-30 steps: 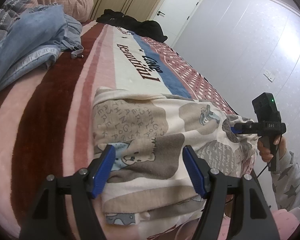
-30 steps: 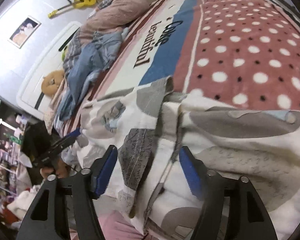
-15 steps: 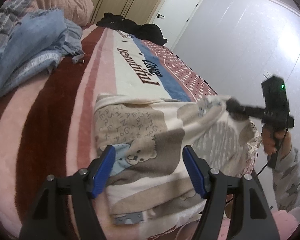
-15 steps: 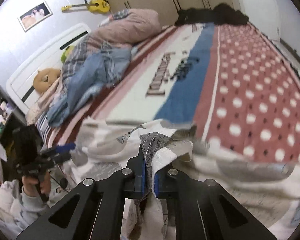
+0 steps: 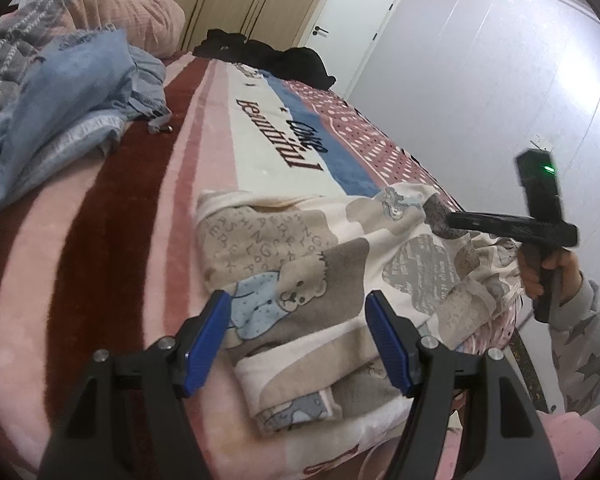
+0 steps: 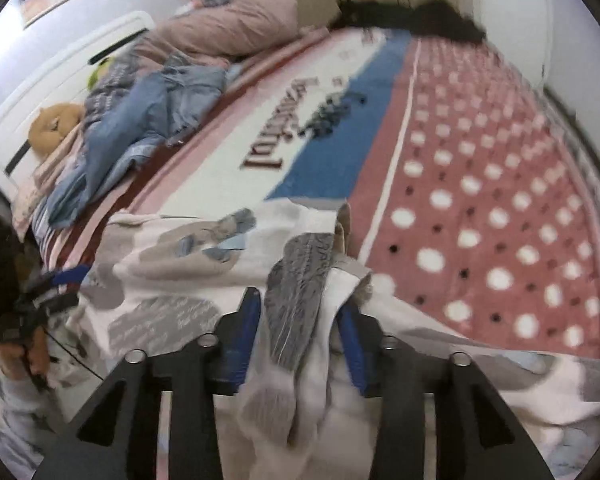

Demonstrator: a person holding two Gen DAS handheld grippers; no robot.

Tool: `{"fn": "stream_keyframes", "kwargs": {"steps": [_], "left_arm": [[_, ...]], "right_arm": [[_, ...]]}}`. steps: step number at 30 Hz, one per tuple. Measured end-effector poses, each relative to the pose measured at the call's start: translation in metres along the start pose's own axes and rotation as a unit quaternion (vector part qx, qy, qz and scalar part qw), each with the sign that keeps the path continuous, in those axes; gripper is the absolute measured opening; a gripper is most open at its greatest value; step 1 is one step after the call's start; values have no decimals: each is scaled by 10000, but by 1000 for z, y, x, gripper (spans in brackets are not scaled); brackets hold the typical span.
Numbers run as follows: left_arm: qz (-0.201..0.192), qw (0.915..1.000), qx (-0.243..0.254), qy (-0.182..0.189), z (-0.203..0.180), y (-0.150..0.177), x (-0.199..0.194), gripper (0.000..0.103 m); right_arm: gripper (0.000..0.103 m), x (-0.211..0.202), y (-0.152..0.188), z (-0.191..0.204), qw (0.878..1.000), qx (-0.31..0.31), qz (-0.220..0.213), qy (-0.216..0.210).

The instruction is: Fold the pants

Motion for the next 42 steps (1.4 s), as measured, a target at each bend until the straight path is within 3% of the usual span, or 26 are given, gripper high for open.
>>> {"fn": "stream_keyframes", "kwargs": {"steps": [5,9,11,14,18,21,22,26,29,35,37,42], "left_arm": [[-47,9996,56,278,-15,-2,-9,66],[40,9992,199,343,-30,3,-5,66],[92,9992,236,315,-33,7,-3,66],[163,9992,236,288,-33,12,0,66],[165,9994,175,269,-31,13,2,66],[126,9994,125,300,-31,10,2,66],[115,9994,121,303,-32,10,2,66],[96,9993,145,317,-34,8,3,66],[102,9993,170,306,-36,8,4,66],[73,9994,139,300,-37,8,3,66],[64,9995,128,289,-36,8,2,66],[13,9996,149,242,-33,8,-1,66]], "right_arm": [[44,-29,24,37,9961,-846,18,-242],[46,-15,52,42,9909,-1299,306,164],[46,-8,57,30,9932,-1048,344,369],[46,-6,56,15,9981,-501,291,220],[45,-12,48,12,9989,-415,63,219],[18,-13,45,22,9991,-387,69,-157],[17,-12,44,25,9989,-413,97,-194],[17,-3,44,29,9989,-303,221,-274],[22,2,42,19,9996,-132,234,-48],[24,15,37,13,9992,189,302,-178],[6,13,35,15,9995,125,226,-193],[4,-12,33,40,9950,172,25,-987]]}}
Point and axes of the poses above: each gripper's, at about its wrist camera, not at the fingertips, and x roughly the way its jaws point, z to its left, y to its underside, the point moved 10 cm from there along x, roughly the way its jaws point
